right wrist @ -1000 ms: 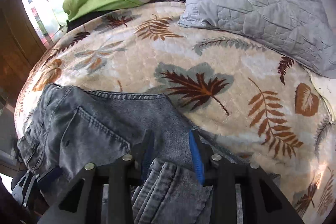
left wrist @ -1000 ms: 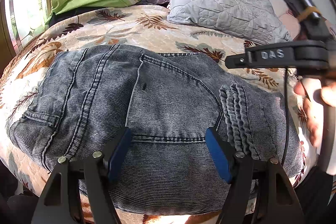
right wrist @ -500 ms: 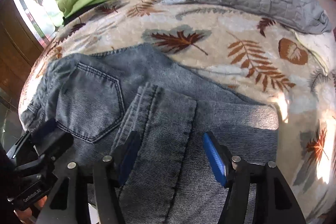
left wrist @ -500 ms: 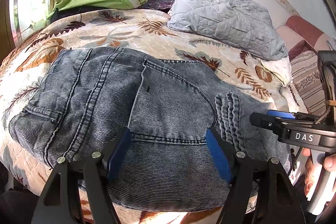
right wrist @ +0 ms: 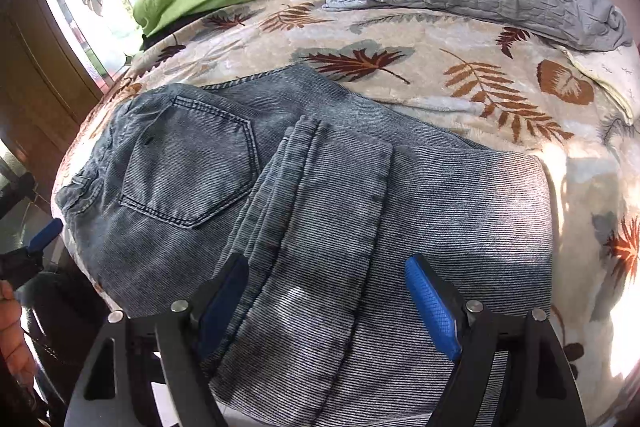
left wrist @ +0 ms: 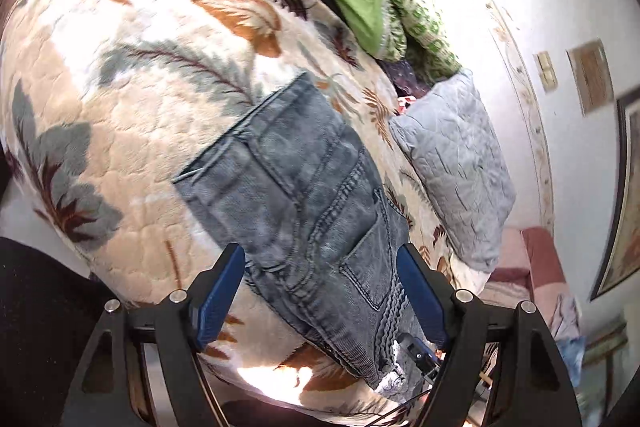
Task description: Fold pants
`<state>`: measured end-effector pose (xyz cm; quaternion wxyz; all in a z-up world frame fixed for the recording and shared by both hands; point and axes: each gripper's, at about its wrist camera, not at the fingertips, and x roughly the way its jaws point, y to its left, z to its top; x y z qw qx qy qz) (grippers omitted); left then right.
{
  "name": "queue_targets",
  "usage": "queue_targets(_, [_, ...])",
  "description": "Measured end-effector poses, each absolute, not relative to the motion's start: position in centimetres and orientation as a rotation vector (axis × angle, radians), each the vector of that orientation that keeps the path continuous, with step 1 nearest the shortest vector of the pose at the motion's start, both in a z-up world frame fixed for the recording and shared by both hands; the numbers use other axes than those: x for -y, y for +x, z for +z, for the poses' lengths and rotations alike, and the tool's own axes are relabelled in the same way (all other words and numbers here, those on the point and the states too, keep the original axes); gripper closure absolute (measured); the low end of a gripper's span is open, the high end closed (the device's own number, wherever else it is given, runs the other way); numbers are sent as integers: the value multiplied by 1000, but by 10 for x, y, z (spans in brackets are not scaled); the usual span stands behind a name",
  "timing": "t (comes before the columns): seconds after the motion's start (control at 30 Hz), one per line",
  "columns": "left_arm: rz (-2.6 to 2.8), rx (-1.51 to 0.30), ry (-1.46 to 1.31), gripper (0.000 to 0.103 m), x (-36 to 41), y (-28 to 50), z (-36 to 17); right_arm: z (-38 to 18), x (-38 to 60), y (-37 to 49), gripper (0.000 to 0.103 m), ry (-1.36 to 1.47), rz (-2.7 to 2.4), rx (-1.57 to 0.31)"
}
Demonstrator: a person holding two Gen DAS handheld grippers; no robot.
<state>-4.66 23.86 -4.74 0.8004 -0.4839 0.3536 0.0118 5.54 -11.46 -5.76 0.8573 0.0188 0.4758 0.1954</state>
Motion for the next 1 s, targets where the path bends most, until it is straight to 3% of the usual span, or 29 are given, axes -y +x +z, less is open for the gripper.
queue_targets(0.27, [45,-828,-1203,24,-255,-26,-88,-58,113,44,20,99,465,-929])
queue_targets(0.5, [77,-793,-1179,23,-253,-19,-84,-65,123,47,20,146,473,-930])
queue_targets(0.53, [90,-790,-1160,37,-253,-17,-82,-65,123,47,20,151,476,-929])
queue_targets(0.57, [111,-812,-1108,64,-251,-14,-79,-66,124,48,20,156,478,-930])
queue_targets(0.6, [137,-835,-1042,73,-249,-11,-77,-66,125,47,20,162,479,-929])
queue_targets(0.77, [153,-836,-957,85,-243,-11,-73,-65,125,46,20,155,479,-933])
queue_targets(1.0, [170,-814,-801,89,-227,-10,-51,-50,113,36,20,187,587,-935])
